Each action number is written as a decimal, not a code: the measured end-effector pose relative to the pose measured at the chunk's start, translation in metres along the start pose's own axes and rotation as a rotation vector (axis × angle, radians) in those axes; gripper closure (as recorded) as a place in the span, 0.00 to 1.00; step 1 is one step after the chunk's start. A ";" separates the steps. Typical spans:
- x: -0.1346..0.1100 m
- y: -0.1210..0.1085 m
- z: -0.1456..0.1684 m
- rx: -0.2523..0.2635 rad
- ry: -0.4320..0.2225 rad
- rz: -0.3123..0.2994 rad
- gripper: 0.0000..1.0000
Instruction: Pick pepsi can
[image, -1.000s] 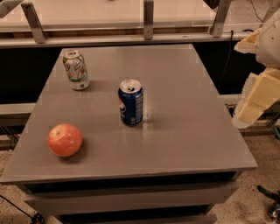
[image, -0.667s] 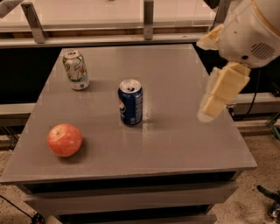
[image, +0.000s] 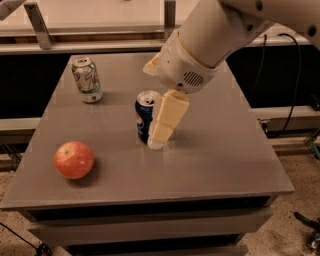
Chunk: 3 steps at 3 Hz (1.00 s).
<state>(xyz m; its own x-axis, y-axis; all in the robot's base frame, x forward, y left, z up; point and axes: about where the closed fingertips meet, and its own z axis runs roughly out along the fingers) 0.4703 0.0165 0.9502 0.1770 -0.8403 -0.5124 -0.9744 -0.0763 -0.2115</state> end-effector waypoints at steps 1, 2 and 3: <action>-0.001 0.003 -0.001 0.000 -0.004 0.001 0.00; 0.011 -0.006 0.001 0.018 -0.071 0.022 0.00; 0.024 -0.018 0.011 0.023 -0.135 0.048 0.00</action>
Offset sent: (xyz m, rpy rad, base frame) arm 0.0312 -0.0256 -0.0190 0.2024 0.0147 -0.0368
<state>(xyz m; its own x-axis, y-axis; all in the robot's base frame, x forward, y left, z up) 0.4940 0.0034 0.9326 0.1491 -0.7629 -0.6291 -0.9790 -0.0245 -0.2023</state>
